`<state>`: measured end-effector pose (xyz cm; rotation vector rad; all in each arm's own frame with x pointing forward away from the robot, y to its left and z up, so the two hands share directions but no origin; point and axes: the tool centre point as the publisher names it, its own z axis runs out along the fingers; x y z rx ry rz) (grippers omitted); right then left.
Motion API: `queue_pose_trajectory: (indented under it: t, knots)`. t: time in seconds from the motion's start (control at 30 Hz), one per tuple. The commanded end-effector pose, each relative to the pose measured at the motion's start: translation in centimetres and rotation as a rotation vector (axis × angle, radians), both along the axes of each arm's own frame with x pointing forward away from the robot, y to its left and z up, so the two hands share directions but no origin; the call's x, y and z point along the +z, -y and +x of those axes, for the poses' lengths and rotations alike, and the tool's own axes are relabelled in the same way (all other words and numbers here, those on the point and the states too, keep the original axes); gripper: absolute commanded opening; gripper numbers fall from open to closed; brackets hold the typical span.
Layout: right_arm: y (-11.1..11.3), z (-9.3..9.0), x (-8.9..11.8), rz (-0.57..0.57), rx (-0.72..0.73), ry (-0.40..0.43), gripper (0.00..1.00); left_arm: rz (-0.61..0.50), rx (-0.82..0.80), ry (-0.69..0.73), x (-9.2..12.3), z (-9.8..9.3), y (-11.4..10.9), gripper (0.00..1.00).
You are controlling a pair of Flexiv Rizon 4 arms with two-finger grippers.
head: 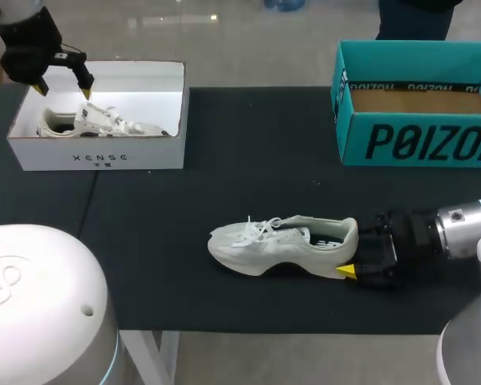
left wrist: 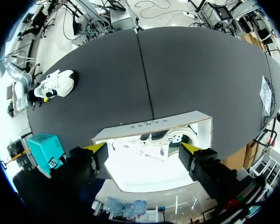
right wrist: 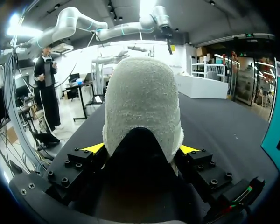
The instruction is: Take the shoe out of the shoebox, open the shoe tongue, remove and reinsert the insole, then place the shoe into the shoebox
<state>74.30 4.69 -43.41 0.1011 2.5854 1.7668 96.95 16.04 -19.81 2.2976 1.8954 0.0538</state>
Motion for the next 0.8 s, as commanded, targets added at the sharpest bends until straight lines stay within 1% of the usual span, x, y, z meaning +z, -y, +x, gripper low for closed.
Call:
queue_pose_trajectory:
  t: [0.03,0.07,0.1,0.17,0.23,0.43,0.5,0.8]
  knots:
    - [-0.2,0.0,-0.4,-0.004,-0.001,0.0,0.0,0.014,-0.008,-0.007,0.4,-4.2,2.6,1.0]
    - [-0.2,0.0,-0.4,-0.004,-0.001,0.0,0.0,0.026,-0.009,-0.007,0.2,-5.0,3.2,1.0]
    - [-0.2,0.0,-0.4,-0.004,-0.001,0.0,0.0,0.024,-0.034,-0.047,0.1,-6.0,3.8,1.0]
    - [-0.2,0.0,-0.4,-0.004,-0.001,0.0,0.0,0.038,-0.034,-0.04,-0.2,-7.7,4.9,1.0]
    - [-0.2,0.0,-0.4,-0.004,-0.001,0.0,0.0,0.042,-0.051,-0.066,-0.5,-9.2,5.8,1.0]
    - [-0.2,0.0,-0.4,-0.004,-0.001,0.0,0.0,0.068,-0.087,-0.059,-1.0,-13.6,8.4,1.0]
    - [-0.2,0.0,-0.4,-0.004,-0.001,0.0,0.0,0.096,-0.135,-0.048,-1.2,-15.1,9.0,1.0]
    - [-0.2,0.0,-0.4,-0.004,-0.001,0.0,0.0,0.096,-0.135,-0.048,-1.2,-15.1,9.0,1.0]
